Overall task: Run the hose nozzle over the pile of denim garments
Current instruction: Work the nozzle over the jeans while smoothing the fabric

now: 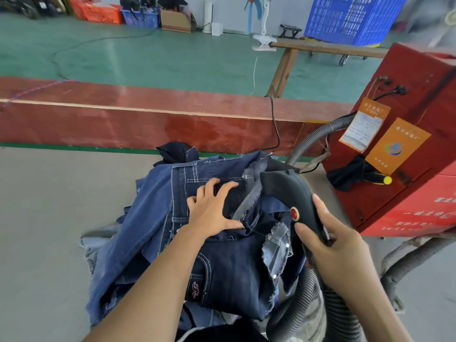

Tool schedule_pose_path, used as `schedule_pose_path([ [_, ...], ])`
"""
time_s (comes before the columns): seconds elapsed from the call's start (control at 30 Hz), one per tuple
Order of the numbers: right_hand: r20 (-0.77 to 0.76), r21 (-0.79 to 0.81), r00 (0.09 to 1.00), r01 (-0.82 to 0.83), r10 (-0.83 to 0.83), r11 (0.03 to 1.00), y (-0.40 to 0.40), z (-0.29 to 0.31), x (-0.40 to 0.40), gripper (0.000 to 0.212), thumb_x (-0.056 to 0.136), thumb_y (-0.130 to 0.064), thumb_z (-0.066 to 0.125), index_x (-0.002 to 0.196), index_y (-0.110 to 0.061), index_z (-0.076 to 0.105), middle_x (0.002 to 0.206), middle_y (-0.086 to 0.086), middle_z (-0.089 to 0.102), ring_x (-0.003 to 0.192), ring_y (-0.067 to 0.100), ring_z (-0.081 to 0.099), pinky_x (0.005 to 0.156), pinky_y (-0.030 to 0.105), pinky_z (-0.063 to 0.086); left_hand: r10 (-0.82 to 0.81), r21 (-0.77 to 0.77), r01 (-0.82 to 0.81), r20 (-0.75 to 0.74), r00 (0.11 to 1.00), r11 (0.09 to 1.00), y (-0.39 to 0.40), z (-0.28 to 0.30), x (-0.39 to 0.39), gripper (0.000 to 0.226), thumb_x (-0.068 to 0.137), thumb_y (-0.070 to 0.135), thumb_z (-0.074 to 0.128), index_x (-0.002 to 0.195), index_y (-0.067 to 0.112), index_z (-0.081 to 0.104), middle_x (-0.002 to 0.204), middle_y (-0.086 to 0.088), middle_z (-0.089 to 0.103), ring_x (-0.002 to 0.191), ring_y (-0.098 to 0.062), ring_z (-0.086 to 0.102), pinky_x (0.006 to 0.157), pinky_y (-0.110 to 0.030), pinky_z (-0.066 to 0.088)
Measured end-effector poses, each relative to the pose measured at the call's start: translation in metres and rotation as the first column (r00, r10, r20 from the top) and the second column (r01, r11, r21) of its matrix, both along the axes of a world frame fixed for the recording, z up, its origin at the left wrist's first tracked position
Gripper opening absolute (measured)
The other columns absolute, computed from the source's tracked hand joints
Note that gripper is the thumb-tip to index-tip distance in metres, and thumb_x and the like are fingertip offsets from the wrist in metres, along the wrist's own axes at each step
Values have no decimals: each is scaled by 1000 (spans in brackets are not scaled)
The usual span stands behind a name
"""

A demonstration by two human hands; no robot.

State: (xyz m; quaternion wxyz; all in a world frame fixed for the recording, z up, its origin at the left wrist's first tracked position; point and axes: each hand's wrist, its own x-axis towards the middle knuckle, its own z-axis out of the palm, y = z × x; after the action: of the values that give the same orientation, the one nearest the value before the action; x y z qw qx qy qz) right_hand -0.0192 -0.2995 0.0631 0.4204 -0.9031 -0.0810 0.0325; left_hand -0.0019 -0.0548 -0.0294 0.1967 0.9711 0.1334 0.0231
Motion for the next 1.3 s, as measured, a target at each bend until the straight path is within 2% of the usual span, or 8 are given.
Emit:
schedule_pose_path([
  [0.2, -23, 13, 1000, 5, -5, 1000, -7, -3, 2, 62, 83, -41, 68, 139, -49, 41, 78, -22, 67, 69, 9, 66, 77, 34, 54, -197, 50, 193, 86, 977, 980, -8, 5, -1, 78, 77, 38, 78, 132, 65, 30, 152, 16, -13, 135, -19, 7, 105, -47, 18],
  [0.33, -44, 62, 999, -23, 26, 998, -5, -3, 10, 65, 81, -42, 69, 139, -47, 42, 90, -27, 65, 87, 2, 65, 78, 29, 52, -284, 62, 284, -12, 959, 957, -12, 5, 3, 63, 85, 28, 71, 127, 64, 42, 156, 15, -7, 140, -17, -1, 104, -46, 12],
  [0.47, -61, 199, 997, 67, -56, 978, -19, 15, 22, 69, 76, -43, 72, 137, -49, 42, 64, -5, 71, 48, 20, 65, 50, 35, 54, -242, 43, 247, -96, 965, 968, -13, 2, 9, 72, 86, 32, 69, 135, 66, 27, 157, 13, -2, 140, -16, 0, 102, -46, 14],
  [0.63, 129, 229, 967, 187, -220, 955, -41, 54, 21, 56, 62, -63, 66, 112, -76, 42, 81, -10, 73, 61, 23, 71, 65, 53, 59, -168, 64, 177, -135, 977, 982, -10, 3, 14, 89, 81, 44, 71, 147, 53, 12, 158, 9, 0, 141, -18, 4, 104, -44, 18],
  [0.83, 141, 116, 989, 28, -44, 993, -31, 50, -20, 60, 71, -57, 69, 119, -76, 39, 81, -39, 65, 60, 1, 67, 63, 32, 56, -110, -109, 139, 239, 965, 984, -5, 8, 0, 53, 61, 34, 89, 108, 47, 68, 141, 13, 28, 122, -13, 30, 96, -32, 14],
  [0.93, 97, 39, 995, -36, 32, 999, -19, 32, -36, 62, 69, -45, 73, 111, -79, 41, 78, -46, 58, 61, -12, 59, 65, 9, 47, -30, -173, 88, 310, 950, 981, -3, 9, 0, 48, 52, 33, 93, 84, 38, 57, 116, 15, 32, 110, -8, 32, 90, -26, 13],
  [1.13, -21, -68, 995, -100, 99, 993, -7, 7, -43, 65, 79, -41, 72, 114, -76, 29, 85, -20, 67, 86, 4, 64, 70, 14, 42, -125, -25, 128, 95, 988, 991, -1, 9, 5, 83, 66, 47, 82, 136, 47, 37, 143, 11, 21, 130, -14, 18, 104, -42, 17],
  [1.3, -9, -142, 994, -105, 105, 984, -5, 5, -47, 68, 77, -46, 70, 109, -82, 23, 80, -21, 66, 67, -4, 58, 65, 0, 41, -103, 32, 106, -99, 990, 994, 9, 1, 9, 88, 69, 66, 70, 142, 60, 21, 158, 14, -1, 141, -14, 1, 106, -44, 12],
])
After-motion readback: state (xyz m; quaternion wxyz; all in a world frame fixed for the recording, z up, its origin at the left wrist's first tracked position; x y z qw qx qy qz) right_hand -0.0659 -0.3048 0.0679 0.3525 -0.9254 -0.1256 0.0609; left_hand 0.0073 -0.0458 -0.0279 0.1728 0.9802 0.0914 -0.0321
